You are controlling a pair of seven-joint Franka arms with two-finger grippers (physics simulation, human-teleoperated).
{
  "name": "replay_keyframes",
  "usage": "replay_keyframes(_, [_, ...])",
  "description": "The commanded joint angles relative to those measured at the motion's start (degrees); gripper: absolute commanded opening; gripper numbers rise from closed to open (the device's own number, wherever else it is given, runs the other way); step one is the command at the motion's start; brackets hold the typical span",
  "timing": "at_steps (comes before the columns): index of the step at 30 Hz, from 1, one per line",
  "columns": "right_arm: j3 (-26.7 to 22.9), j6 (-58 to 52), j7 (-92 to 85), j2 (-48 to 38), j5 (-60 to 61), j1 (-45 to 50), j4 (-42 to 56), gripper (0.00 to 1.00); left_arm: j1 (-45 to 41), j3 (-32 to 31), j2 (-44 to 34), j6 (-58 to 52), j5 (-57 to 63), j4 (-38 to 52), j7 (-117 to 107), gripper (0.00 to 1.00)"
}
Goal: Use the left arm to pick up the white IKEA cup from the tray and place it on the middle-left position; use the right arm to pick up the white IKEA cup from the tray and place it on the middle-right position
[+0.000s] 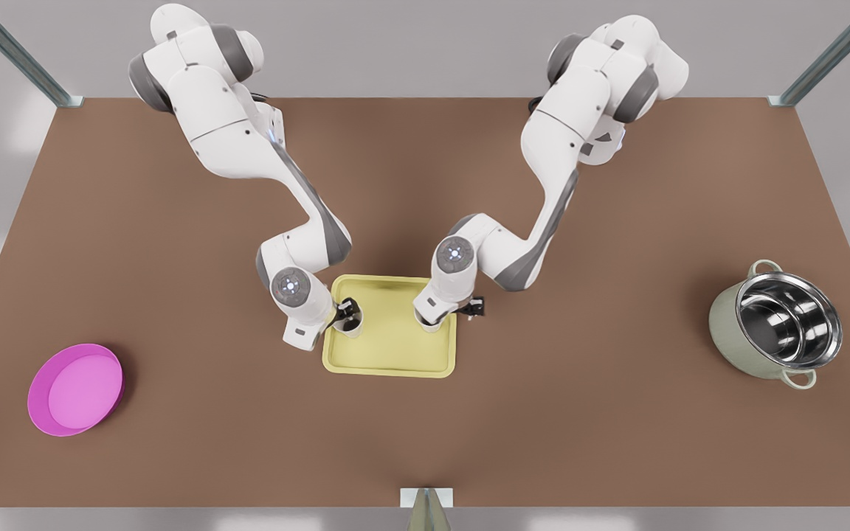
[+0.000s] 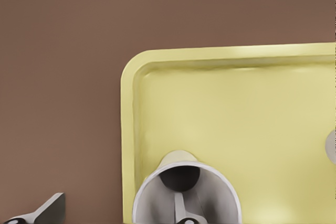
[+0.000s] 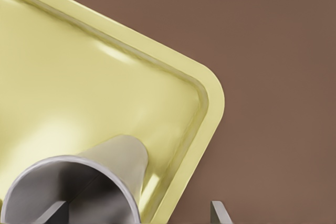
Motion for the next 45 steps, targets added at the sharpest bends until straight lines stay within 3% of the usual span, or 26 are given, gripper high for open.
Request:
replay_keyframes(1, [0.00,1.54,0.54,-0.02,0.08,0.00,-0.53,1.00,-0.41,-0.04,0.60,2.64,0.07,-0.01,-3.02,1.00])
replay_keyframes(3, [0.00,1.54,0.54,-0.02,0.08,0.09,-0.80,1.00,-0.33,0.05,0.69,2.82,-0.01,0.16,-3.20,1.00])
replay_keyframes(4, [0.00,1.54,0.54,-0.02,0.08,0.00,-0.88,1.00,-0.33,0.05,0.69,3.70,-0.10,0.16,-3.20,0.94])
replay_keyframes(8, [0.00,1.63,0.54,0.68,0.08,0.09,-0.88,0.91,-0.33,0.05,0.69,3.61,-0.28,0.51,-4.51,0.51])
replay_keyframes(10, [0.00,1.54,0.63,0.86,0.08,0.18,-0.88,0.69,-0.50,-0.04,0.69,3.70,-0.28,0.69,-6.01,0.38])
replay_keyframes(12, [0.00,1.45,1.07,0.77,0.08,0.26,-0.88,0.54,-0.50,-0.04,1.56,6.07,-0.98,0.78,-6.36,0.34])
replay_keyframes(14, [0.18,1.01,1.51,0.60,0.17,0.26,-0.88,0.45,-0.59,-0.04,1.56,6.16,-1.07,0.86,-7.59,0.22])
replay_keyframes(16, [0.27,0.75,1.60,0.42,0.17,0.26,-0.88,0.36,-0.33,0.05,1.13,5.81,-0.98,0.95,-7.33,0.21])
replay_keyframes(18, [0.27,0.66,1.51,0.42,0.17,0.26,-0.79,0.19,0.02,0.14,-0.72,4.06,-1.07,0.95,-7.24,0.19])
replay_keyframes(22, [0.35,-1.62,1.51,-1.42,0.17,0.18,-0.44,0.07,4.33,0.23,-6.26,-6.93,-1.95,0.07,0.75,0.19])
replay_keyframes(25, [0.00,-11.47,-1.65,-8.54,0.08,-3.25,0.44,0.06,14.87,0.31,-12.59,-6.76,-3.70,-6.17,19.65,0.19])
replay_keyframes(28, [-0.08,-15.42,-11.85,-10.30,-0.53,-9.84,2.37,0.04,23.66,0.14,-15.05,7.38,-4.67,-16.53,34.32,0.19])
replay_keyframes(30, [-0.08,-15.42,-19.58,-10.04,-0.71,-14.32,3.69,0.04,27.27,0.23,-15.05,10.55,-10.82,-18.12,44.87,0.20])
replay_keyframes(35, [-0.79,-15.34,-31.54,-3.63,-6.24,-22.50,9.40,0.04,30.35,0.23,-14.52,19.70,-14.69,-22.51,54.63,0.21])
replay_keyframes(45, [-3.60,-10.59,-32.86,7.36,-8.27,-23.38,16.08,0.04,31.14,0.23,-13.38,22.42,-17.59,-24.98,57.71,0.21])
